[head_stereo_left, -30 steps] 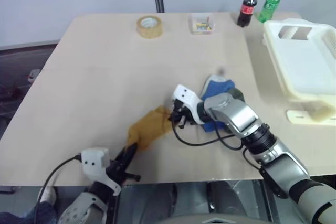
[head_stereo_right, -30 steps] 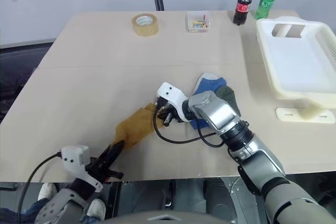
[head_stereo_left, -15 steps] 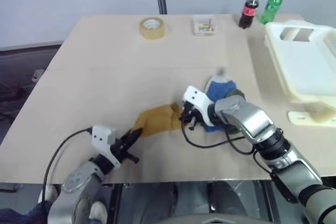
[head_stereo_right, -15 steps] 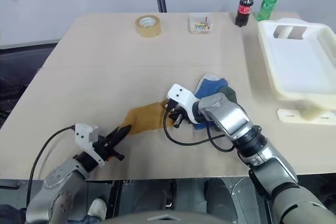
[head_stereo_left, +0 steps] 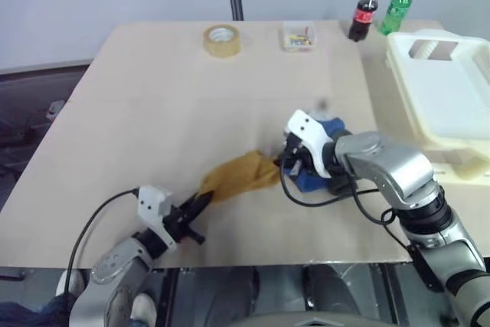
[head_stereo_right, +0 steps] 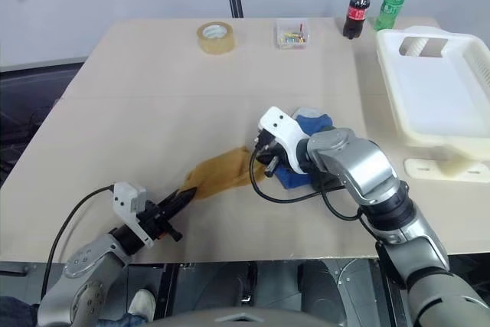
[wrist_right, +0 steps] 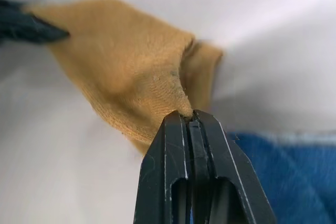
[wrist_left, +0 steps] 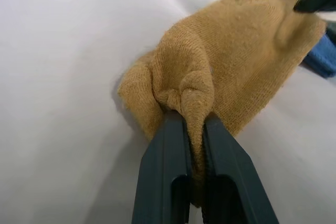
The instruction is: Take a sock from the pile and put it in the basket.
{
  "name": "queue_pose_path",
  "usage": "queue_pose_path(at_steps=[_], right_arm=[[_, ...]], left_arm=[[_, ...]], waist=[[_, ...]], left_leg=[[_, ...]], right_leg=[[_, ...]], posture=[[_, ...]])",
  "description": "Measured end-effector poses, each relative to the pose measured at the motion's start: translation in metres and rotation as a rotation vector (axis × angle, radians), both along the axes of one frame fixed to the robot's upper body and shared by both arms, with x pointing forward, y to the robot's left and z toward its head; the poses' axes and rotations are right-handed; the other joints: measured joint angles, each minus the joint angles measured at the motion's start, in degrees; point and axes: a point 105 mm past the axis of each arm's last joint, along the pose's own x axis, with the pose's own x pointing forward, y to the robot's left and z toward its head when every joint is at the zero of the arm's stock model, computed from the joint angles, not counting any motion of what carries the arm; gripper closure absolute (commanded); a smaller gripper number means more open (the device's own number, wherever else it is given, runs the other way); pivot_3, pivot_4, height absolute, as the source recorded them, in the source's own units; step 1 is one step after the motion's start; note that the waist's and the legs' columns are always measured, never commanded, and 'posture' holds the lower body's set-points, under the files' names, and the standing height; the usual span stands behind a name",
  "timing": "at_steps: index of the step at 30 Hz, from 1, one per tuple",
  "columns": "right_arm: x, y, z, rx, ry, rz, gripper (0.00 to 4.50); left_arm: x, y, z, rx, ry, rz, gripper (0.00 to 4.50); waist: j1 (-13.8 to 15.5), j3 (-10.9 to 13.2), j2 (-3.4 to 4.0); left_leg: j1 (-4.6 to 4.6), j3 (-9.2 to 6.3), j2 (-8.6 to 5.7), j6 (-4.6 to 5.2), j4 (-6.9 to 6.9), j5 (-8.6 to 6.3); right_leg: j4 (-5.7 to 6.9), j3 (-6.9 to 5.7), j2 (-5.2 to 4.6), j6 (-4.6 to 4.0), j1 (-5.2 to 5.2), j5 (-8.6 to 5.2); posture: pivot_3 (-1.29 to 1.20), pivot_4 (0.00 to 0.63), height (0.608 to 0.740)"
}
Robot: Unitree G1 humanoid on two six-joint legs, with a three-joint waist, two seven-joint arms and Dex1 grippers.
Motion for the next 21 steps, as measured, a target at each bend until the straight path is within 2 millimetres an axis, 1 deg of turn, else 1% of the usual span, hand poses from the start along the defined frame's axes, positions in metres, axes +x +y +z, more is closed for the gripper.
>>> queue_pose_path(at_steps=[3, 5, 9, 21], right_arm=[[0.001, -0.001, -0.001, -0.006, -0.007, -0.004, 4.5], [0.002, -0.001, -0.001, -0.008, -0.009, -0.007, 4.5], [0.006, -0.003, -0.005, -0.018, -0.008, -0.029, 4.5], [0.006, 0.004, -0.01, -0.006, -0.01, -0.023, 4.5]], left_arm=[[0.007, -0.008, 0.013, -0.016, -0.058, -0.017, 4.42], [0.007, -0.012, 0.017, -0.03, -0.076, -0.026, 4.42], [0.003, -0.018, 0.01, -0.04, -0.049, -0.042, 4.42], [0.003, -0.013, 0.01, -0.035, -0.047, -0.007, 4.42]], waist=[[-0.1, 0.0, -0.03], [-0.2, 0.0, -0.03], [-0.3, 0.0, -0.03], [-0.3, 0.0, -0.03]], left_leg=[[-0.01, 0.02, -0.01, 0.0, 0.01, 0.0], [0.0, 0.04, -0.01, 0.0, 0.0, 0.0], [0.0, 0.03, 0.03, 0.0, 0.0, 0.0], [0.0, 0.03, 0.03, 0.0, 0.0, 0.0]], right_leg=[[-0.01, 0.01, 0.06, 0.01, 0.0, 0.0], [-0.01, 0.06, 0.12, 0.0, -0.01, 0.0], [0.0, 0.06, 0.17, 0.0, -0.01, 0.0], [0.0, 0.06, 0.21, 0.0, -0.01, 0.0]], posture=[[0.0, 0.15, 0.738], [0.0, 0.15, 0.738], [0.0, 0.15, 0.738], [0.0, 0.15, 0.738]])
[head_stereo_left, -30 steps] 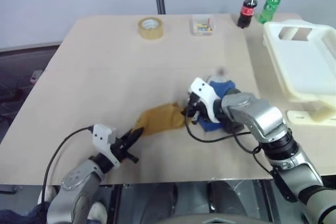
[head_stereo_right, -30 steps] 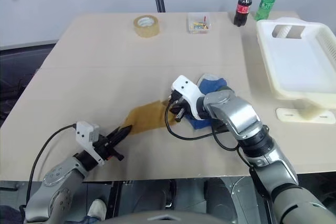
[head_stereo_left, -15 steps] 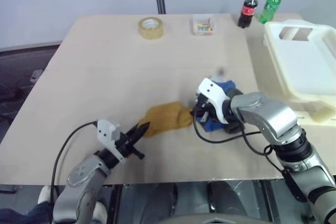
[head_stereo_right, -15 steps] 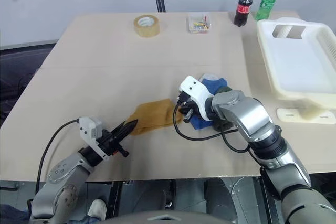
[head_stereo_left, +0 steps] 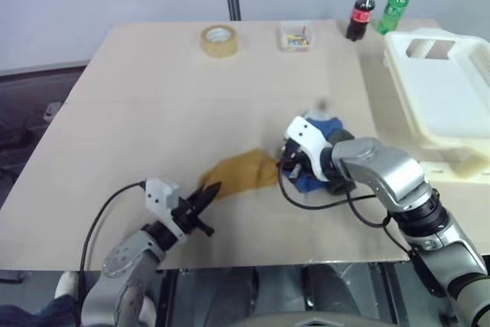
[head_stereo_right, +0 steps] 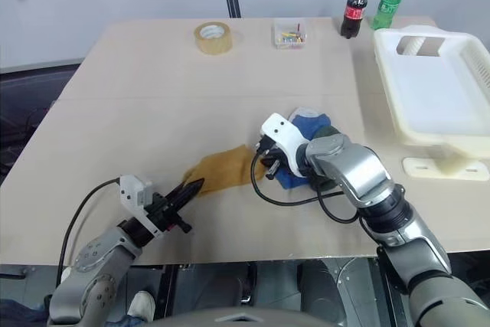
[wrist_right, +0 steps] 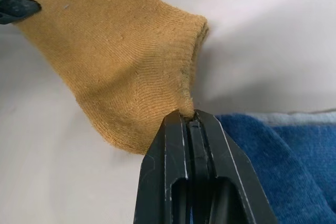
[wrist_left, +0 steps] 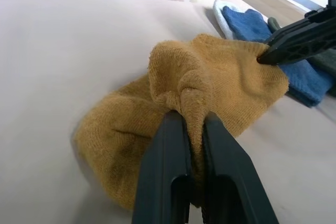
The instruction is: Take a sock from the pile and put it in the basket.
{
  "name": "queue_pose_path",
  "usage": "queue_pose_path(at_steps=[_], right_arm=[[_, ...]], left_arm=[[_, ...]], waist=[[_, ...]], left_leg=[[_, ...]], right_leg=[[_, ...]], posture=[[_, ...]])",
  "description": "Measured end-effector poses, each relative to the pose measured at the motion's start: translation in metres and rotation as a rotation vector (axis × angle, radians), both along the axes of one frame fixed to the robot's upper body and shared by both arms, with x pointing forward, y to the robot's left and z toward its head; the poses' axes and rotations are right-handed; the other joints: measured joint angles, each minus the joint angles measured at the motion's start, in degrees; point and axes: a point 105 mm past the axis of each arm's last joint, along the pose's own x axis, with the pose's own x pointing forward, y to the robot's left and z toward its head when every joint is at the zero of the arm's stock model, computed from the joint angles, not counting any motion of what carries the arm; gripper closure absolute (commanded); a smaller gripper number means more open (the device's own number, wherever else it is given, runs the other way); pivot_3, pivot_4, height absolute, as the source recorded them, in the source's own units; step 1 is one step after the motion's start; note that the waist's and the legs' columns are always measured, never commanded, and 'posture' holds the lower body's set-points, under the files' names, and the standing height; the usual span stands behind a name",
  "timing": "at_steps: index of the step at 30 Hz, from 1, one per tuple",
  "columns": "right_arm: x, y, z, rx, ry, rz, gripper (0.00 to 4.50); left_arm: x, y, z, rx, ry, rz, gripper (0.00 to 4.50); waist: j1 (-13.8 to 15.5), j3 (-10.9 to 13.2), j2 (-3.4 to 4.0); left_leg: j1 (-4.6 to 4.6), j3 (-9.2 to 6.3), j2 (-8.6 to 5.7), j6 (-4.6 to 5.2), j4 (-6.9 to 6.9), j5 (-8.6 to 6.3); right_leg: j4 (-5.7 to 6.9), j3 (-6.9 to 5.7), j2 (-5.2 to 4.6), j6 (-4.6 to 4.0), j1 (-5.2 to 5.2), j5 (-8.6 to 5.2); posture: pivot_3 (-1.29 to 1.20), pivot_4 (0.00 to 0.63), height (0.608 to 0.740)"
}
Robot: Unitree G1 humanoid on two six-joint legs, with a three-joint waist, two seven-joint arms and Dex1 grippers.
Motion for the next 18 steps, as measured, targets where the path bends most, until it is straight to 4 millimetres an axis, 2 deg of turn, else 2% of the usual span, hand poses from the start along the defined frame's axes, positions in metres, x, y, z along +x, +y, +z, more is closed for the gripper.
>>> queue_pose_path(at_steps=[7, 18], right_arm=[[-0.0008, 0.0009, 0.0001, 0.005, 0.005, 0.004, 4.5], [-0.0014, 0.0034, 0.0013, 0.014, 0.01, 0.001, 4.5]], left_arm=[[-0.002, 0.0057, 0.0086, -0.022, -0.03, 0.038, 4.42], [-0.0047, 0.0072, 0.0057, -0.022, -0.016, 0.04, 4.42]], waist=[[0.0, 0.0, 0.0], [0.0, 0.0, 0.0]], left_leg=[[0.0, 0.0, 0.0, 0.0, 0.0, 0.0], [0.0, 0.0, 0.0, 0.0, 0.0, 0.0]], right_leg=[[0.0, 0.0, -0.01, 0.0, 0.0, 0.0], [0.0, 0.0, 0.01, 0.0, 0.0, 0.0]], posture=[[0.0, 0.15, 0.738], [0.0, 0.15, 0.738]])
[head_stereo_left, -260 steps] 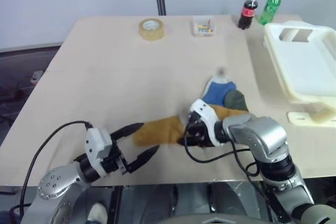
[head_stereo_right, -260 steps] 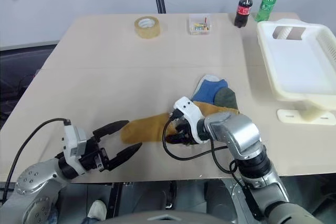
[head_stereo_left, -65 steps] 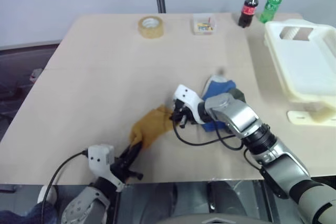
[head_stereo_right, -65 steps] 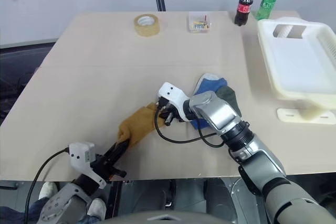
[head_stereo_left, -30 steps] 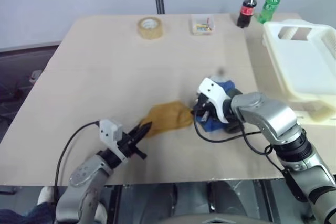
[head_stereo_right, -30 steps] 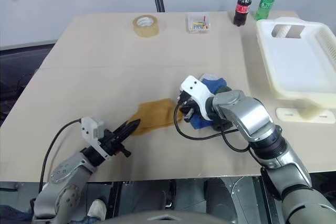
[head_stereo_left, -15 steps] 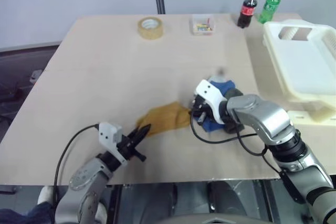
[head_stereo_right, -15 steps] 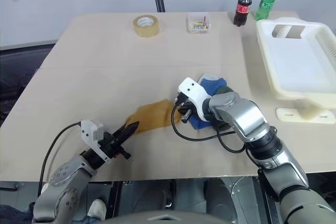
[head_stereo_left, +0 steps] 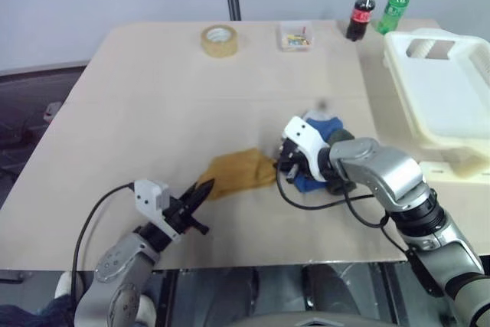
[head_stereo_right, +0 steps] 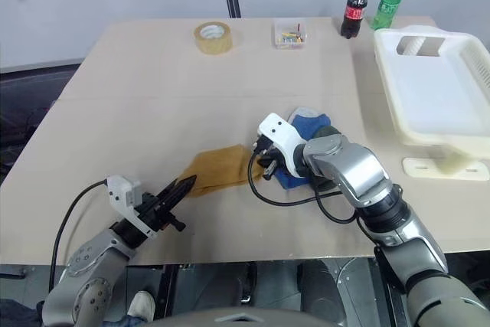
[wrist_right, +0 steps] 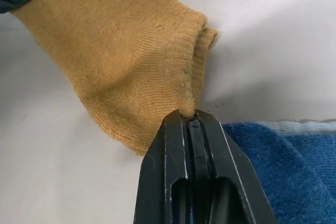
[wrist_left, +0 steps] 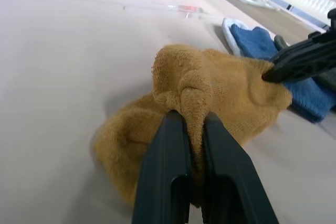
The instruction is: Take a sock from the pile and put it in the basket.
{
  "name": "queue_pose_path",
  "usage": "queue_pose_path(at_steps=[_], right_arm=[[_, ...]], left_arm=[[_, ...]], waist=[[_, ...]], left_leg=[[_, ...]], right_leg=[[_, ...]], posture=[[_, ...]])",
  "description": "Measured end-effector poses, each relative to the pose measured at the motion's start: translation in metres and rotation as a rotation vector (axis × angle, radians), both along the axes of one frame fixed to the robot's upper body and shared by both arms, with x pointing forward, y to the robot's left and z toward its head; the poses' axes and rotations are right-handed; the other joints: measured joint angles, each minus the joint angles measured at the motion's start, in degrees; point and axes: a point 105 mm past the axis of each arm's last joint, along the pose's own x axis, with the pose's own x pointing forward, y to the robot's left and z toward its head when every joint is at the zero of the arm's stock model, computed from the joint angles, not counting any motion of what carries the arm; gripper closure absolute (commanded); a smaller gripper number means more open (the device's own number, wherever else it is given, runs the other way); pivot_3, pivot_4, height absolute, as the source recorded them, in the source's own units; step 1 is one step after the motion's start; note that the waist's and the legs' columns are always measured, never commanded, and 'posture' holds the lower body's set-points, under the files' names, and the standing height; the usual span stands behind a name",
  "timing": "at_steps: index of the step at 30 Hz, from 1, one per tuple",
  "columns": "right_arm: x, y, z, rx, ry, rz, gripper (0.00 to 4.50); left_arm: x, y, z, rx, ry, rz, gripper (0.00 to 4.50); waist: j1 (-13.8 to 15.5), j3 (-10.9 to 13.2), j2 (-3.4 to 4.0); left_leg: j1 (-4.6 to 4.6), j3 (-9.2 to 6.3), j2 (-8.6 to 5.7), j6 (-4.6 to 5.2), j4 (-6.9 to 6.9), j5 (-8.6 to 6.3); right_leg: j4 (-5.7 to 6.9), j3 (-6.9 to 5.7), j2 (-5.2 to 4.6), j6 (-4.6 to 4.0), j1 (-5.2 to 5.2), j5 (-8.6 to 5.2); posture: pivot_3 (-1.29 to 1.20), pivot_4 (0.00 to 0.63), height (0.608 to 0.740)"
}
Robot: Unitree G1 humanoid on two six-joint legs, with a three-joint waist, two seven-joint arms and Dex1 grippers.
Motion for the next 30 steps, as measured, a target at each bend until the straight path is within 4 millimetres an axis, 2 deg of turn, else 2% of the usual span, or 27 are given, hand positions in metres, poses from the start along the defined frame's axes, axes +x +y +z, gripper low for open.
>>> queue_pose_path(at_steps=[2, 6, 8, 11, 13, 16, 19, 21, 23, 26, 30], right_arm=[[0.0, 0.001, 0.0, 0.001, -0.001, 0.0, 4.5], [0.0, 0.003, -0.001, 0.003, -0.001, 0.004, 3.28], [0.001, 0.002, -0.002, -0.005, -0.004, 0.004, 2.53], [0.001, 0.001, -0.001, 0.003, 0.0, 0.008, 2.53], [0.002, 0.003, 0.008, 0.067, 0.009, 0.014, 2.53], [0.004, 0.014, 0.039, 0.188, -0.087, 0.079, 2.53], [-0.002, 0.027, 0.057, 0.26, -0.236, 0.187, 2.53], [-0.008, 0.036, 0.05, 0.233, -0.352, 0.28, 2.53], [-0.009, 0.041, 0.03, 0.2, -0.362, 0.318, 2.53], [0.001, 0.04, 0.003, 0.131, -0.369, 0.313, 2.53], [0.016, 0.035, -0.016, 0.075, -0.346, 0.25, 2.53]], left_arm=[[0.0, 0.0, -0.001, 0.004, 0.001, 0.001, 4.42], [0.001, 0.001, -0.003, 0.024, 0.004, 0.007, 4.5], [0.001, 0.001, -0.003, 0.028, 0.004, 0.006, 4.5], [0.002, 0.0, -0.005, 0.024, 0.011, 0.007, 4.5], [0.002, 0.0, -0.005, 0.021, 0.01, 0.008, 4.5], [0.003, -0.001, -0.006, 0.025, 0.009, 0.007, 4.5], [0.004, -0.002, -0.006, 0.025, 0.008, 0.004, 4.5], [0.004, -0.004, -0.007, 0.026, 0.009, 0.001, 4.5], [0.004, -0.006, -0.007, 0.024, 0.01, -0.004, 4.5], [0.005, -0.006, -0.007, 0.024, 0.01, -0.001, 4.5], [0.005, -0.007, -0.008, 0.026, 0.015, 0.003, 4.5]], waist=[[0.0, 0.0, 0.0], [0.0, 0.0, 0.0], [0.0, 0.0, 0.0], [0.0, 0.0, 0.0], [0.0, 0.0, 0.0], [-0.1, 0.0, 0.0], [-0.1, 0.0, 0.0], [0.0, 0.0, -0.06], [0.0, 0.0, -0.08], [0.0, 0.0, -0.08], [0.0, 0.0, -0.08]], left_leg=[[0.0, 0.0, 0.0, 0.0, 0.0, 0.0], [0.0, 0.0, 0.0, 0.0, 0.0, 0.0], [0.0, 0.0, 0.0, 0.0, 0.0, 0.0], [0.0, 0.0, 0.0, 0.0, 0.0, 0.0], [0.0, 0.0, 0.0, 0.0, 0.0, 0.0], [0.01, 0.0, 0.01, 0.0, 0.0, 0.0], [0.01, 0.01, 0.01, 0.0, 0.0, 0.0], [0.03, 0.01, -0.01, 0.0, 0.0, 0.0], [0.03, 0.02, 0.0, -0.02, 0.02, 0.01], [0.04, 0.02, 0.0, -0.08, 0.03, 0.05], [0.05, 0.02, 0.01, -0.09, 0.03, 0.05]], right_leg=[[0.01, 0.0, 0.0, 0.0, 0.0, 0.0], [0.0, 0.0, 0.0, 0.0, 0.0, 0.0], [0.0, 0.0, 0.01, 0.0, 0.0, 0.0], [0.0, 0.0, 0.01, 0.0, 0.0, 0.0], [0.01, 0.01, 0.01, 0.0, 0.0, 0.0], [0.01, 0.0, 0.04, 0.0, 0.0, 0.0], [0.0, -0.01, 0.04, 0.01, 0.0, 0.0], [0.0, -0.01, 0.03, 0.01, 0.02, 0.0], [0.03, 0.0, 0.03, 0.01, 0.02, 0.0], [0.06, 0.01, 0.04, 0.01, 0.01, 0.0], [0.06, 0.03, 0.05, 0.0, 0.01, 0.0]], posture=[[0.0, 0.15, 0.738], [0.0, 0.15, 0.738], [0.0, 0.15, 0.738], [0.0, 0.15, 0.738], [0.0, 0.15, 0.738], [0.0, 0.15, 0.738], [0.0, 0.15, 0.738], [0.0, 0.15, 0.738], [0.0, 0.15, 0.738], [0.0, 0.15, 0.738], [0.0, 0.15, 0.738]])
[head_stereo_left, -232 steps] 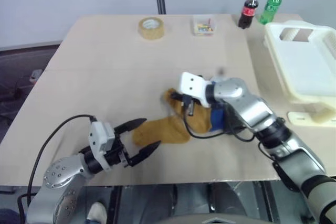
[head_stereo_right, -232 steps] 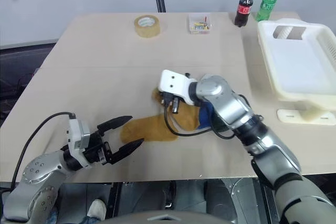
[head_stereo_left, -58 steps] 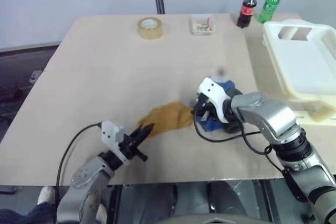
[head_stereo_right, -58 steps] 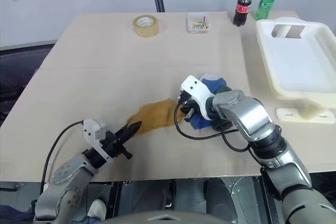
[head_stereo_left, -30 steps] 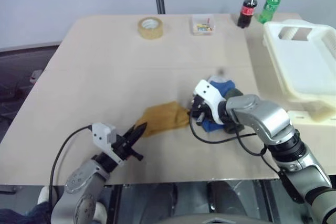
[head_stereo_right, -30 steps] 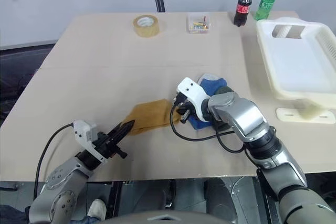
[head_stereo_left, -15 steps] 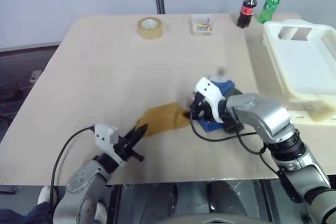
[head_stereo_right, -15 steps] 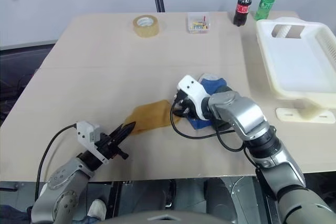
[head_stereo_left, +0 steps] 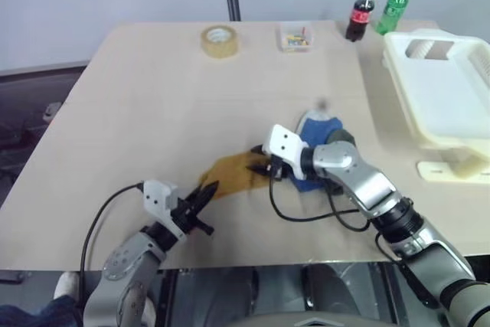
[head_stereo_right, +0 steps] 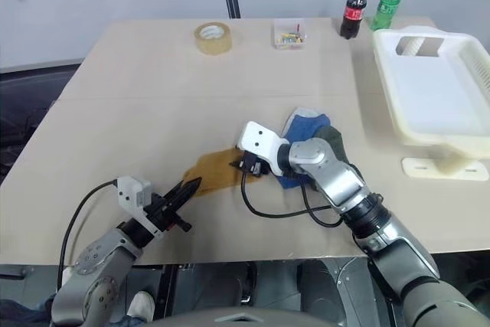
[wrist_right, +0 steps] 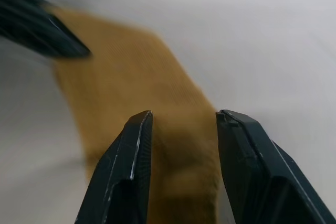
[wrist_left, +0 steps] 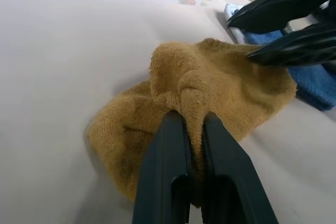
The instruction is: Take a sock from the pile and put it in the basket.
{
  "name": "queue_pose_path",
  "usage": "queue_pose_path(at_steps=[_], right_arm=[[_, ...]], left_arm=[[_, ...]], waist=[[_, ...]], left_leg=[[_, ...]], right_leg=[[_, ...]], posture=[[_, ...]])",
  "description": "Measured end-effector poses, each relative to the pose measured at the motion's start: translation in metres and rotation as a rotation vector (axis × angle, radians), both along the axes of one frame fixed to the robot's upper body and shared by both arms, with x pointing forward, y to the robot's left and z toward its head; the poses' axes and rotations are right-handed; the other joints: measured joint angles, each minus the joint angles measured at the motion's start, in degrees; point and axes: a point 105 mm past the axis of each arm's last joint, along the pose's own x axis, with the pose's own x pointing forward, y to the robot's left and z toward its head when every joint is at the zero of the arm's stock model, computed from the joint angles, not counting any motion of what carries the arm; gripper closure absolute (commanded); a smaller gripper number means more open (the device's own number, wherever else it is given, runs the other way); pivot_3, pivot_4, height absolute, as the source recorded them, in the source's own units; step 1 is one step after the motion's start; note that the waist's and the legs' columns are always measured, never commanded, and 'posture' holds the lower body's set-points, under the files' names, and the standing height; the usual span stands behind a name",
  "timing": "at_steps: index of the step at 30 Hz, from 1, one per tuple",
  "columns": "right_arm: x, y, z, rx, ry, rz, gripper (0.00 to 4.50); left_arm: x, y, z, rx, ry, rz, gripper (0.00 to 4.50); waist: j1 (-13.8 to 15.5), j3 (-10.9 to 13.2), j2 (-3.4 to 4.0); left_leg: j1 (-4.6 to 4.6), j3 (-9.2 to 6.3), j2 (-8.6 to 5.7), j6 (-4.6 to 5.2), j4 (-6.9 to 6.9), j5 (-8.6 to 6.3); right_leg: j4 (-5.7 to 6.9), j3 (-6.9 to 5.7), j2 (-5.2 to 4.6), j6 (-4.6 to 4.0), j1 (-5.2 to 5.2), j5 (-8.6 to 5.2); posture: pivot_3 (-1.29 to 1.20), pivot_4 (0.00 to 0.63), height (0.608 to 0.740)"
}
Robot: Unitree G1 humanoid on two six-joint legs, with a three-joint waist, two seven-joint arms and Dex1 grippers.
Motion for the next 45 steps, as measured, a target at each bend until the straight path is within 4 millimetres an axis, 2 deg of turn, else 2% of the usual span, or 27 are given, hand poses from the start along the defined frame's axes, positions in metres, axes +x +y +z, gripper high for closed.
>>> queue_pose_path(at_steps=[2, 6, 9, 10, 11, 13, 15, 18, 23, 25, 28, 37, 45], right_arm=[[0.003, -0.002, -0.011, -0.038, 0.016, -0.016, 2.53], [0.003, -0.001, -0.014, -0.06, 0.014, -0.021, 2.49], [0.003, -0.001, -0.014, -0.072, 0.004, -0.018, 2.49], [0.003, -0.001, -0.014, -0.075, 0.002, -0.017, 2.49], [0.003, -0.001, -0.014, -0.078, 0.0, -0.017, 2.49], [0.003, -0.001, -0.014, -0.083, -0.002, -0.017, 2.49], [0.002, -0.001, -0.014, -0.085, -0.003, -0.017, 2.49], [0.001, -0.001, -0.014, -0.091, -0.009, -0.018, 2.49], [0.0, 0.0, -0.016, -0.093, -0.009, -0.018, 2.49], [-0.001, -0.001, -0.017, -0.096, -0.007, -0.019, 2.49], [-0.001, 0.001, -0.018, -0.101, -0.007, -0.019, 2.49], [-0.002, 0.001, -0.021, -0.109, -0.008, -0.024, 2.49], [-0.002, 0.001, -0.022, -0.115, -0.013, -0.03, 2.49]], left_arm=[[0.0, 0.0, 0.0, -0.006, 0.004, -0.002, 4.5], [0.0, 0.002, 0.0, -0.015, 0.004, 0.006, 2.97], [0.001, 0.008, -0.001, -0.009, 0.005, 0.025, 1.54], [0.001, 0.01, 0.001, -0.007, -0.007, 0.032, 1.28], [0.002, 0.011, 0.004, -0.006, -0.031, 0.042, 0.64], [0.005, 0.015, 0.012, -0.002, -0.082, 0.071, 0.07], [0.006, 0.021, 0.017, 0.009, -0.115, 0.104, 0.07], [0.002, 0.023, 0.013, 0.009, -0.109, 0.121, 0.07], [-0.009, 0.028, -0.009, 0.003, 0.018, 0.156, 0.07], [-0.01, 0.027, -0.013, -0.025, 0.055, 0.153, 0.07], [-0.011, 0.021, -0.013, -0.107, 0.125, 0.129, 0.07], [-0.009, -0.004, -0.007, -0.365, 0.348, -0.006, 0.07], [0.003, -0.013, -0.001, -0.565, 0.488, -0.041, 0.07]], waist=[[0.0, 0.0, 0.0], [0.0, 0.0, -0.05], [0.0, -0.1, -0.05], [0.0, -0.1, -0.06], [0.0, -0.1, -0.07], [0.1, -0.1, -0.12], [0.0, -0.1, -0.13], [0.0, -0.1, -0.14], [0.0, -0.2, -0.2], [0.1, -0.2, -0.17], [0.0, -0.2, -0.13], [0.2, -0.3, -0.05], [0.3, -0.4, 0.08]], left_leg=[[0.0, 0.0, 0.0, 0.0, 0.0, 0.0], [0.05, 0.0, 0.01, 0.03, 0.0, -0.02], [0.07, 0.0, 0.0, 0.04, 0.0, -0.03], [0.07, 0.0, 0.0, 0.04, 0.0, -0.03], [0.07, 0.0, 0.0, 0.03, 0.0, -0.02], [0.07, 0.0, 0.0, 0.03, 0.0, -0.02], [0.07, 0.01, 0.0, 0.03, 0.0, -0.02], [0.07, 0.03, 0.0, 0.04, -0.01, -0.03], [0.13, 0.02, 0.0, 0.07, -0.02, -0.05], [0.19, 0.02, 0.0, 0.08, -0.02, -0.05], [1.03, 0.02, 0.01, 0.1, -0.27, -0.07], [1.74, -0.05, 0.01, 0.11, -0.34, -0.08], [1.83, -0.18, 0.01, 0.14, -0.34, -0.1]], right_leg=[[0.0, 0.0, 0.0, 0.0, 0.0, 0.0], [0.0, 0.01, 0.0, 0.0, 0.02, 0.0], [0.01, 0.01, 0.0, 0.0, 0.04, 0.0], [0.0, 0.01, -0.01, 0.0, 0.04, 0.0], [0.0, 0.01, -0.01, 0.0, 0.04, 0.0], [0.01, 0.01, -0.02, 0.0, 0.04, 0.0], [0.0, 0.03, -0.02, 0.0, 0.04, 0.0], [-0.01, 0.05, -0.03, 0.0, 0.04, 0.0], [0.0, 0.05, -0.01, 0.0, 0.04, 0.0], [0.0, 0.05, -0.02, 0.0, 0.1, 0.0], [-0.28, 0.03, -0.02, 0.0, 0.94, -0.02], [-0.47, -0.05, -0.02, 0.01, 1.74, -0.03], [-0.58, -0.18, -0.02, 0.02, 1.92, -0.02]], posture=[[0.0, 0.15, 0.738], [0.0, 0.15, 0.738], [0.0, 0.15, 0.738], [0.0, 0.15, 0.738], [0.0, 0.15, 0.738], [0.0, 0.15, 0.738], [0.0, 0.15, 0.738], [0.0, 0.15, 0.738], [0.0, 0.15, 0.738], [0.0, 0.15, 0.738], [0.0, 0.15, 0.738], [0.0, 0.15, 0.738], [0.0, 0.15, 0.738]])
